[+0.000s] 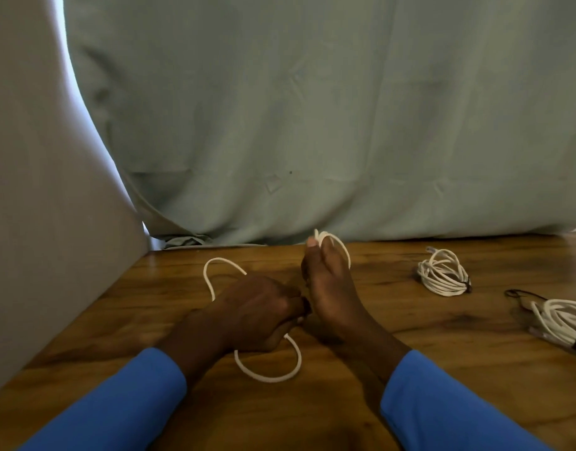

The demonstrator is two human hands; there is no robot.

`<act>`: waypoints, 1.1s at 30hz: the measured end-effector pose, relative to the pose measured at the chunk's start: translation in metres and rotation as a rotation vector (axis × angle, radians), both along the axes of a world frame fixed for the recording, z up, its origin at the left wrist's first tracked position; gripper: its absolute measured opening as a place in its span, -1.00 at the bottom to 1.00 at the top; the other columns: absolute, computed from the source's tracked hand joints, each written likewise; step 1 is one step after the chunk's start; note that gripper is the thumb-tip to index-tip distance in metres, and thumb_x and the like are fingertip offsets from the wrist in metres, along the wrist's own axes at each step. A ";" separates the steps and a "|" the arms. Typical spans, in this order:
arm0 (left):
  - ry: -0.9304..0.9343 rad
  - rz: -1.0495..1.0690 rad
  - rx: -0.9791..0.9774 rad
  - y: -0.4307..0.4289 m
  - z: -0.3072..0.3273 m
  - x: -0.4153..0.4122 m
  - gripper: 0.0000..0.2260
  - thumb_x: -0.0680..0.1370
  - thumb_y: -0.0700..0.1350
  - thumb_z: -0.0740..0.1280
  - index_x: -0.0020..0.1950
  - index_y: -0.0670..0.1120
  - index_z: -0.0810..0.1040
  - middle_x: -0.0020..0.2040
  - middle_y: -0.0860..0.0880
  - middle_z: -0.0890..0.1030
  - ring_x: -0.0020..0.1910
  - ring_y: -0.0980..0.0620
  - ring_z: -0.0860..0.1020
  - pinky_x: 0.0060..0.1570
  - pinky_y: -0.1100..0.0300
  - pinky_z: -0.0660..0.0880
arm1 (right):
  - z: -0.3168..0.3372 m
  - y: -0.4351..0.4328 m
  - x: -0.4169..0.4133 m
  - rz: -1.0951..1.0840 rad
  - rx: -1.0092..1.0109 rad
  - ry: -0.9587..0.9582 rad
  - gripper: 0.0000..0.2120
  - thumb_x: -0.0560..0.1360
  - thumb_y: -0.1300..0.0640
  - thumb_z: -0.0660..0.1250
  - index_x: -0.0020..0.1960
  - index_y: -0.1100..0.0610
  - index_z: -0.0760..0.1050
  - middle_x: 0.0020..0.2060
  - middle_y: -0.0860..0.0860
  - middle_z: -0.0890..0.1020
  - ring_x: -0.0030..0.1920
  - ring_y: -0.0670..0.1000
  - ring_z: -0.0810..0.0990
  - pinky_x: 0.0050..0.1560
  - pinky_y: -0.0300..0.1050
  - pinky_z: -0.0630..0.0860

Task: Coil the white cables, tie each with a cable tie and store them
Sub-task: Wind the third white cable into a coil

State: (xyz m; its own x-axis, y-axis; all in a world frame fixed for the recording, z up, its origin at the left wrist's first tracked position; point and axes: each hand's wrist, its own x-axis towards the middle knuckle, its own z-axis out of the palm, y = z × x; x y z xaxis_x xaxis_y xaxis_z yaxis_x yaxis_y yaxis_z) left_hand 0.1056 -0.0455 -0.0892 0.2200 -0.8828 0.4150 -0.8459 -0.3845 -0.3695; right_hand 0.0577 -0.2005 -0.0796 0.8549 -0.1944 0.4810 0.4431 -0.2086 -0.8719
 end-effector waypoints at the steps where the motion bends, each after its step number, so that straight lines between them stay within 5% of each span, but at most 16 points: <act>1: 0.010 -0.019 -0.046 0.002 0.002 -0.001 -0.88 0.57 0.02 0.31 0.02 0.05 0.61 -0.13 0.04 0.66 -0.25 0.01 0.61 -0.34 0.15 0.48 | -0.004 -0.002 0.000 -0.004 -0.129 0.008 -0.72 0.73 -0.14 0.11 -0.09 -0.07 0.40 -0.26 -0.11 0.47 -0.27 -0.18 0.45 -0.15 -0.17 0.43; 6: 0.001 -0.050 -0.268 0.014 0.004 0.001 -0.90 0.59 0.01 0.31 0.03 0.02 0.57 -0.17 0.05 0.62 -0.28 0.09 0.53 -0.30 0.27 0.30 | -0.007 -0.010 0.005 -0.073 -0.604 -0.073 -0.66 0.74 -0.14 0.05 0.00 0.05 0.43 -0.23 -0.02 0.55 -0.21 -0.03 0.54 -0.13 0.10 0.51; 13: 0.213 0.027 -0.635 0.017 0.007 0.000 -0.75 0.43 0.20 0.46 -0.09 0.06 0.57 -0.29 0.12 0.58 -0.34 0.13 0.53 -0.33 0.11 0.46 | -0.004 -0.011 0.008 -0.063 -0.709 -0.043 -0.51 0.72 -0.22 0.02 -0.14 0.03 0.52 -0.27 -0.03 0.59 -0.21 -0.01 0.56 -0.12 0.10 0.51; 15: 0.350 0.069 -0.759 0.018 0.009 0.000 -0.60 0.32 0.25 0.51 0.04 0.11 0.54 -0.26 0.12 0.57 -0.31 0.11 0.55 -0.33 0.20 0.43 | -0.002 -0.008 0.004 0.064 -0.539 0.002 -0.52 0.73 -0.17 0.07 -0.26 -0.02 0.51 -0.36 -0.08 0.56 -0.29 -0.06 0.54 -0.20 0.01 0.47; 18: 0.438 0.030 -0.764 0.016 0.007 0.000 -0.47 0.36 0.28 0.50 0.28 0.16 0.56 0.01 0.17 0.59 -0.09 0.13 0.59 -0.18 0.28 0.47 | 0.001 0.002 0.003 0.335 -0.025 0.102 -0.45 0.73 -0.01 0.17 -0.44 0.01 0.44 -0.54 -0.08 0.46 -0.51 -0.12 0.43 -0.40 -0.18 0.37; 22: 0.604 -0.098 -0.814 0.009 0.007 -0.001 -0.67 0.52 0.26 0.42 0.05 0.03 0.66 -0.09 0.04 0.69 -0.11 0.01 0.66 -0.14 -0.06 0.56 | 0.009 0.001 0.005 0.744 0.429 0.420 -0.51 0.60 -0.16 0.15 -0.44 0.04 0.38 -0.62 -0.07 0.24 -0.66 -0.14 0.17 -0.54 -0.27 -0.04; 26: 0.483 -0.017 -0.858 0.005 0.005 -0.002 -0.52 0.52 0.39 0.30 -0.17 -0.02 0.58 -0.32 0.02 0.59 -0.32 0.01 0.56 -0.29 -0.07 0.46 | 0.012 -0.001 0.002 0.843 0.547 0.471 -0.41 0.64 -0.17 0.05 -0.46 0.05 0.46 -0.66 -0.10 0.21 -0.69 -0.17 0.15 -0.53 -0.28 -0.07; 31: 0.703 -0.010 -1.028 -0.001 0.000 0.006 -0.40 0.47 0.44 0.36 -0.20 -0.15 0.60 -0.36 -0.17 0.57 -0.37 -0.15 0.49 -0.30 -0.20 0.46 | 0.012 0.011 0.001 0.681 0.611 0.421 -0.39 0.71 -0.09 0.06 -0.45 0.06 0.49 -0.65 -0.09 0.21 -0.68 -0.16 0.16 -0.59 -0.30 0.07; 33: 0.776 0.008 -1.080 -0.003 0.002 0.006 -0.27 0.45 0.49 0.33 -0.18 -0.24 0.59 -0.36 -0.27 0.50 -0.41 -0.04 0.39 -0.33 -0.19 0.41 | 0.010 0.013 0.002 0.621 0.521 0.379 -0.32 0.73 -0.10 0.05 -0.51 0.01 0.54 -0.63 -0.09 0.23 -0.64 -0.14 0.20 -0.57 -0.25 0.19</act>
State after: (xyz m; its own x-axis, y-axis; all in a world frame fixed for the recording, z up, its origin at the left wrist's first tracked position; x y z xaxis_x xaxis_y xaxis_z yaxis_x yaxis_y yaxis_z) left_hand 0.1120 -0.0486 -0.0873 0.7200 -0.1888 0.6678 -0.6939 -0.1834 0.6963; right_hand 0.0595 -0.1873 -0.0698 0.9623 0.2417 0.1249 0.0072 0.4364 -0.8997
